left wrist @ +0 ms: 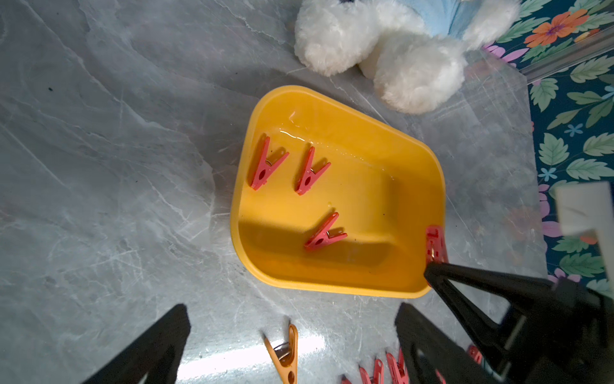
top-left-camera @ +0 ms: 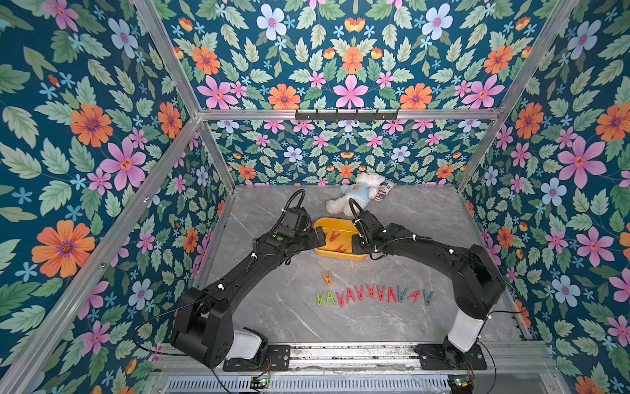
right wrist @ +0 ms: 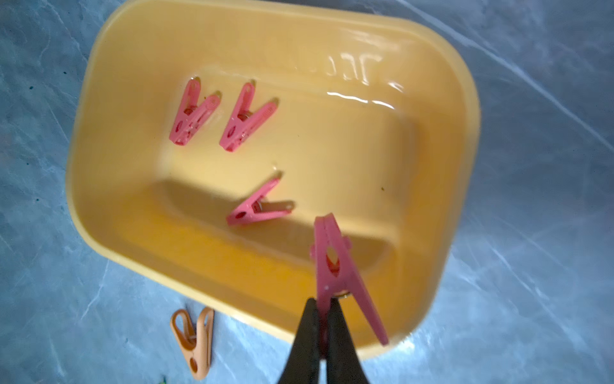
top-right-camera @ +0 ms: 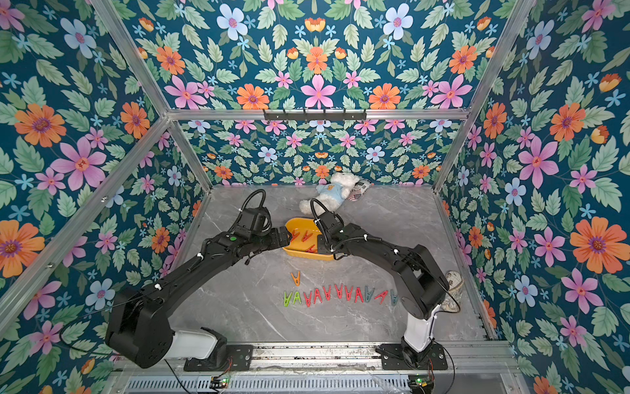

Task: Take the clothespins out of the storage box
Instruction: Pick up the clothespin from the storage box, then place the clothespin at the center of the board.

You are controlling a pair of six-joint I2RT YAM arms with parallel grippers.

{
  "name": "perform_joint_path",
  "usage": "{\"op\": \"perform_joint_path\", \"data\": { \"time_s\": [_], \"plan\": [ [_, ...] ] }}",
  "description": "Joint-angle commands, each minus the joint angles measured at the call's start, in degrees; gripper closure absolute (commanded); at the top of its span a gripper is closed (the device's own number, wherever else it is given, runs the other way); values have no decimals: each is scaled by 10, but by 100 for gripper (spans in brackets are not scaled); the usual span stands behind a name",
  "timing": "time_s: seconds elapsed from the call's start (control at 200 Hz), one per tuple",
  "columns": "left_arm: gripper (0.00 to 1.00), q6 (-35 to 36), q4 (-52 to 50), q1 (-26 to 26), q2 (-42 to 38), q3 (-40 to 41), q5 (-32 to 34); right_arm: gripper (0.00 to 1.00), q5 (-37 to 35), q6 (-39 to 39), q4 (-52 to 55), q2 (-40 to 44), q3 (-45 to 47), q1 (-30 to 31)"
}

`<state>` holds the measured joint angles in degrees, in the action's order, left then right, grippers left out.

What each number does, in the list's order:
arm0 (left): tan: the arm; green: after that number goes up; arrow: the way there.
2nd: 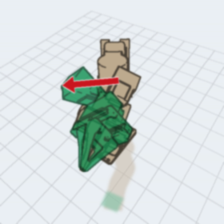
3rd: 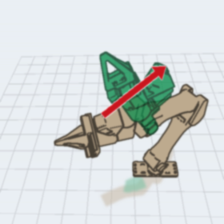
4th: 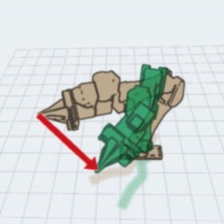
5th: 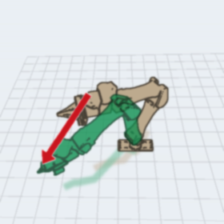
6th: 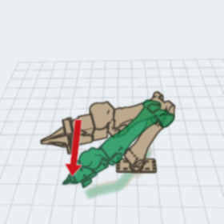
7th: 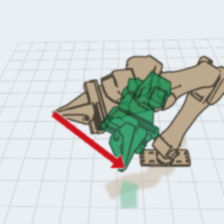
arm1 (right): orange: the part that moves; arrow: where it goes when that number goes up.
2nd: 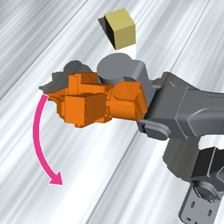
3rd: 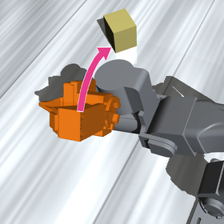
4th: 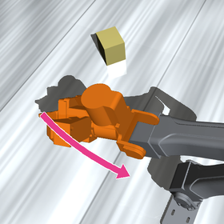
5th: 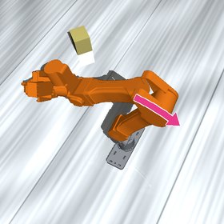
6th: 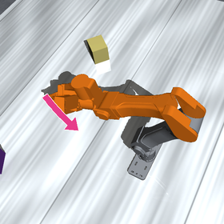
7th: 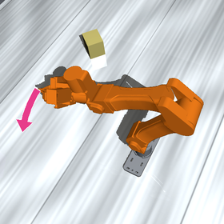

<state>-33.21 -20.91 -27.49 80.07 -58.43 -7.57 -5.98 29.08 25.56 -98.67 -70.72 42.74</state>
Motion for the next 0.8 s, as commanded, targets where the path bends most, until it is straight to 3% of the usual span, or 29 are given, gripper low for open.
{"op": "perform_joint_path", "data": {
  "time_s": [0.0, 0.345, 0.795],
  "plan": [
    [0, 12, 17, 0, 9, -5, -17, 99, -29, 62, -6, 58, 48, 1],
    [0, 14, 26, 1, 37, -17, -48, 99, -50, 126, -29, 140, 197, 1],
    [0, 14, 20, 1, 40, -14, -55, 99, -51, 150, -57, 115, 260, -3]
  ]
}}
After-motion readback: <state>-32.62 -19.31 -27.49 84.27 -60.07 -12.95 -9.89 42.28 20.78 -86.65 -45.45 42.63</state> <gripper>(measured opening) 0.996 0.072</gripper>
